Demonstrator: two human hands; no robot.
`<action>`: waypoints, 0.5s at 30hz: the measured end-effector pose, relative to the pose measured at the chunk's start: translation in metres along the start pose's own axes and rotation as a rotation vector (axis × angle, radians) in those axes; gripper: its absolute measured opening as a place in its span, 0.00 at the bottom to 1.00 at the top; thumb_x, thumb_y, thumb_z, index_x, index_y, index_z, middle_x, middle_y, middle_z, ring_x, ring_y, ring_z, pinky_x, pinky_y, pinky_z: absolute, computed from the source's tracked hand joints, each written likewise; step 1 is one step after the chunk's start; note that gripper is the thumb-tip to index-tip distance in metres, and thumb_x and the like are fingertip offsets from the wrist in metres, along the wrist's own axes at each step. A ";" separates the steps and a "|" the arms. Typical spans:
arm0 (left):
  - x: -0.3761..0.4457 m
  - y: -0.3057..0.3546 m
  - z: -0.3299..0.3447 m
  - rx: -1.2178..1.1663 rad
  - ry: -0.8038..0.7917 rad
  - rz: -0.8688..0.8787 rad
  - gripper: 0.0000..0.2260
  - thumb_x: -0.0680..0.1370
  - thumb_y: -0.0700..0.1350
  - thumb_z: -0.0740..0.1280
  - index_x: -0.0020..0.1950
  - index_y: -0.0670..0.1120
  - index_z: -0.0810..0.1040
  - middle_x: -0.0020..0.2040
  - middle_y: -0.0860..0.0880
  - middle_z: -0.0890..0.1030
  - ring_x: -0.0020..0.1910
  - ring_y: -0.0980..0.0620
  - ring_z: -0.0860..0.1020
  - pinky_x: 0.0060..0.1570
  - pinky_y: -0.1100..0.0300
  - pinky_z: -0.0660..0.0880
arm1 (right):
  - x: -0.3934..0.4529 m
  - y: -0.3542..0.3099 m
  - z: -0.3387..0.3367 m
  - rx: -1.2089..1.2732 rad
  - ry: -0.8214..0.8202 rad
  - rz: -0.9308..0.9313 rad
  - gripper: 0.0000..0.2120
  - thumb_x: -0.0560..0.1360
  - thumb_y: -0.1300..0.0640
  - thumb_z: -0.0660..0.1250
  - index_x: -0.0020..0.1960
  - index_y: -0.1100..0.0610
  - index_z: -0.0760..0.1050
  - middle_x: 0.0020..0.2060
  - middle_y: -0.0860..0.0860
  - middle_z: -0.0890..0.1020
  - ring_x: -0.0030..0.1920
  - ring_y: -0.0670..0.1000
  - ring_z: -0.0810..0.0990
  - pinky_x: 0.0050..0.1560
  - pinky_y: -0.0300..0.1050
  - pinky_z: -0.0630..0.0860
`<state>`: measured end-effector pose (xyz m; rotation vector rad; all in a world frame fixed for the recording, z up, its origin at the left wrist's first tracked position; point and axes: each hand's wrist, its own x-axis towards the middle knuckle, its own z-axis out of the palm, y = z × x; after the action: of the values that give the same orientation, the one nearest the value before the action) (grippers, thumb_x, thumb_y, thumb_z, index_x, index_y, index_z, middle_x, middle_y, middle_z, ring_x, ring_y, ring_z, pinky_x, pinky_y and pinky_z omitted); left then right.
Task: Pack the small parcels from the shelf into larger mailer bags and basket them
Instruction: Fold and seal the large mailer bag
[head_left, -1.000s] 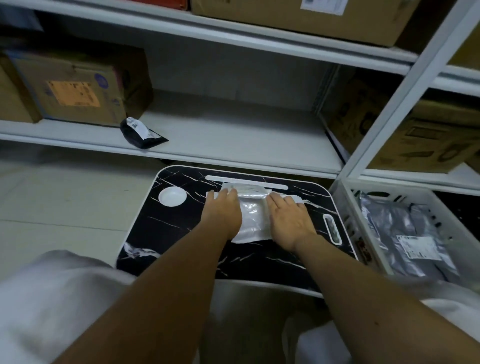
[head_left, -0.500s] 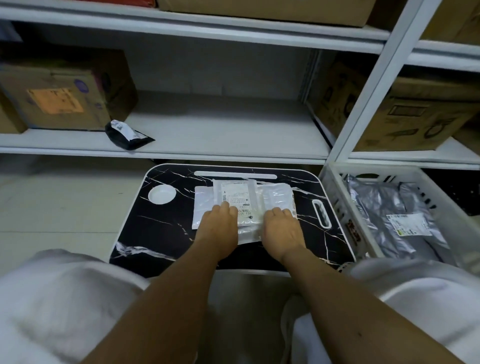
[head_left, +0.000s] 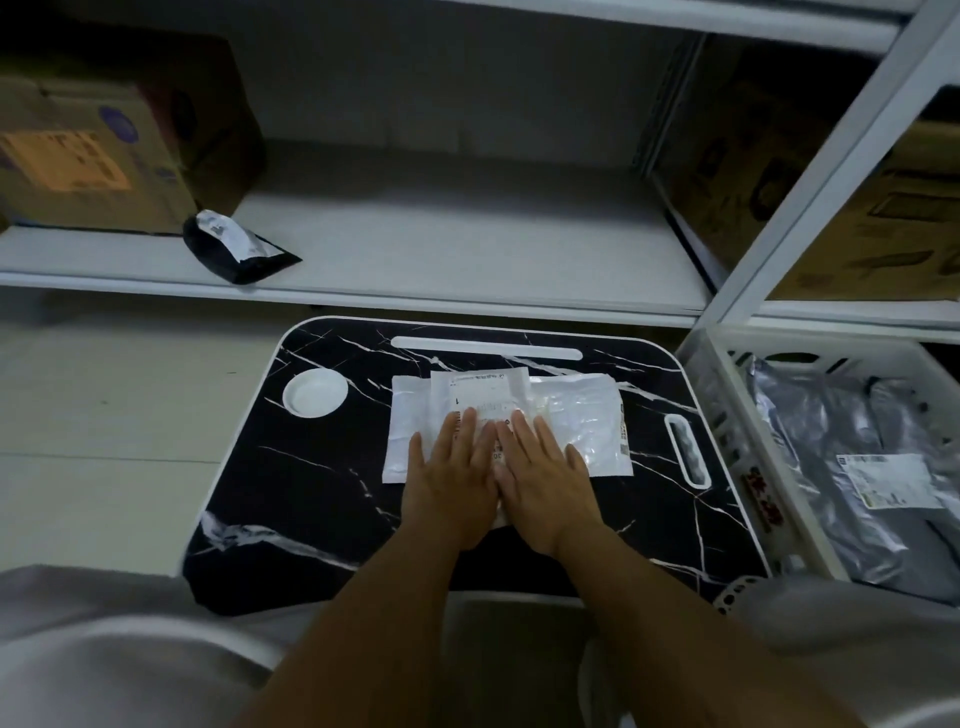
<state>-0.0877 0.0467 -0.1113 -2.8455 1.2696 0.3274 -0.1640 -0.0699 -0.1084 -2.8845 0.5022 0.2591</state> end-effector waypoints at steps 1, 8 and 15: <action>0.001 -0.001 0.000 -0.016 -0.008 -0.002 0.27 0.83 0.55 0.43 0.77 0.49 0.34 0.77 0.46 0.34 0.76 0.46 0.34 0.74 0.39 0.43 | 0.001 -0.001 0.001 0.005 -0.002 0.004 0.26 0.83 0.44 0.41 0.79 0.48 0.40 0.78 0.46 0.39 0.77 0.50 0.37 0.76 0.57 0.43; 0.016 0.000 -0.016 -0.024 0.174 -0.002 0.18 0.81 0.53 0.54 0.69 0.49 0.64 0.70 0.46 0.66 0.71 0.45 0.62 0.73 0.42 0.54 | 0.026 -0.015 -0.013 0.053 0.257 0.060 0.14 0.82 0.50 0.52 0.63 0.49 0.71 0.63 0.48 0.72 0.66 0.52 0.67 0.70 0.53 0.60; 0.045 -0.014 -0.004 -0.010 0.033 -0.026 0.33 0.81 0.60 0.52 0.78 0.47 0.40 0.79 0.43 0.40 0.78 0.43 0.40 0.73 0.38 0.45 | 0.055 -0.010 -0.011 0.136 0.075 0.058 0.24 0.82 0.51 0.53 0.77 0.50 0.53 0.79 0.48 0.50 0.78 0.51 0.44 0.76 0.57 0.48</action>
<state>-0.0476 0.0221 -0.1172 -2.8846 1.2387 0.2885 -0.1074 -0.0804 -0.1070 -2.7587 0.5933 0.1213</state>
